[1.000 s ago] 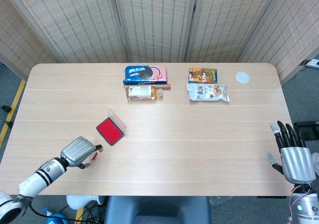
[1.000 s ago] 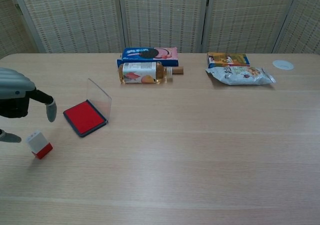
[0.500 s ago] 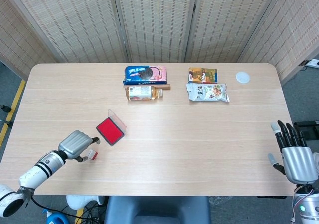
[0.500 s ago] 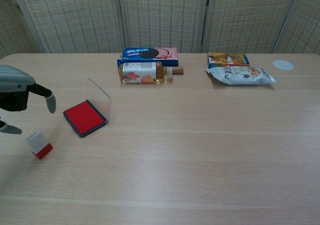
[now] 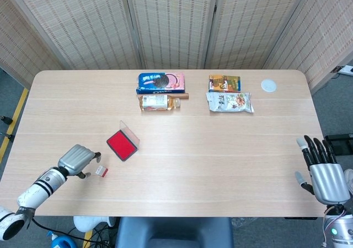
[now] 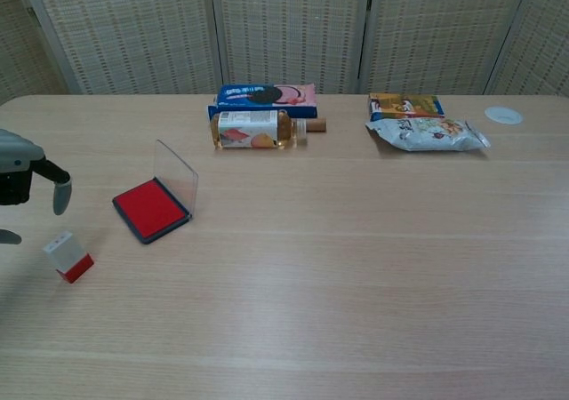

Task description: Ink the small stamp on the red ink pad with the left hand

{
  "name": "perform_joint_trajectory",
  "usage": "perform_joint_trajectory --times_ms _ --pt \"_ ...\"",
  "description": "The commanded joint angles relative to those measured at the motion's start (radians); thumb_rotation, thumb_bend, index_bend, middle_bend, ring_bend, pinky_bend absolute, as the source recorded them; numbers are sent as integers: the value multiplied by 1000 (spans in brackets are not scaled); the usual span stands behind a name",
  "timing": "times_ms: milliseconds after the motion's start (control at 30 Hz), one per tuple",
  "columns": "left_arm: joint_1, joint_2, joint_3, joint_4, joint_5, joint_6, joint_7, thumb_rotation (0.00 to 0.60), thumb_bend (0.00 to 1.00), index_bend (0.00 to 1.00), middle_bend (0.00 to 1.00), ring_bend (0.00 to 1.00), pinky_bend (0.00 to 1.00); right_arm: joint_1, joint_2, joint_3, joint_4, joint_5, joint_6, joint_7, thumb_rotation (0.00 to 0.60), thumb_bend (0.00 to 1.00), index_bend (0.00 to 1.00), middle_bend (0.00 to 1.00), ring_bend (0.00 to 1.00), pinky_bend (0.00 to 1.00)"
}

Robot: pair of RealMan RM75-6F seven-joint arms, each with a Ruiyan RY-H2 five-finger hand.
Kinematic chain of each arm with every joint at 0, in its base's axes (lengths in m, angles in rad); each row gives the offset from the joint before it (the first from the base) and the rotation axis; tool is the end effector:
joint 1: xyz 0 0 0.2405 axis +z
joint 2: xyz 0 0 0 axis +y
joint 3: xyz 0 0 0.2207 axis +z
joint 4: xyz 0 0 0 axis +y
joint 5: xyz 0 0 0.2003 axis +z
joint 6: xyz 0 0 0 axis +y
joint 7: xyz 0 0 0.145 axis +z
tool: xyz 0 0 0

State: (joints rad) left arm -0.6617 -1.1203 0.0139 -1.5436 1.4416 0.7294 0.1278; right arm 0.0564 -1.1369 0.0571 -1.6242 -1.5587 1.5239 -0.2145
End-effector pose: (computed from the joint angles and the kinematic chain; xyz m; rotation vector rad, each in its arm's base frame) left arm -0.2215 0.2886 0.0673 -2.1479 -0.8174 -0.4744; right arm -0.2659 -0.1717 0.1495 1.4461 -0.7207 0.8047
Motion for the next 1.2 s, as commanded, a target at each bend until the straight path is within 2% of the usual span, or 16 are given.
perform_joint_trajectory --times_ms 33,433,867,1200 --pt "5 -16 9 19 -8 4 15 600 272 454 1000 905 774 1 1 -3 1 -3 -3 0 600 294 0 0 0 0" --pt "3 -64 5 33 -81 14 121 600 273 380 1000 905 775 1 18 -16 5 -27 2 20 600 294 0 0 0 0" --pt "6 -101 16 -13 -193 36 270 600 273 397 1000 905 775 -7 35 -33 17 -72 30 56 600 294 0 0 0 0" --pt "-8 -123 16 -2 -238 28 292 600 273 465 1000 905 775 -18 39 -37 21 -91 56 69 600 294 0 0 0 0"
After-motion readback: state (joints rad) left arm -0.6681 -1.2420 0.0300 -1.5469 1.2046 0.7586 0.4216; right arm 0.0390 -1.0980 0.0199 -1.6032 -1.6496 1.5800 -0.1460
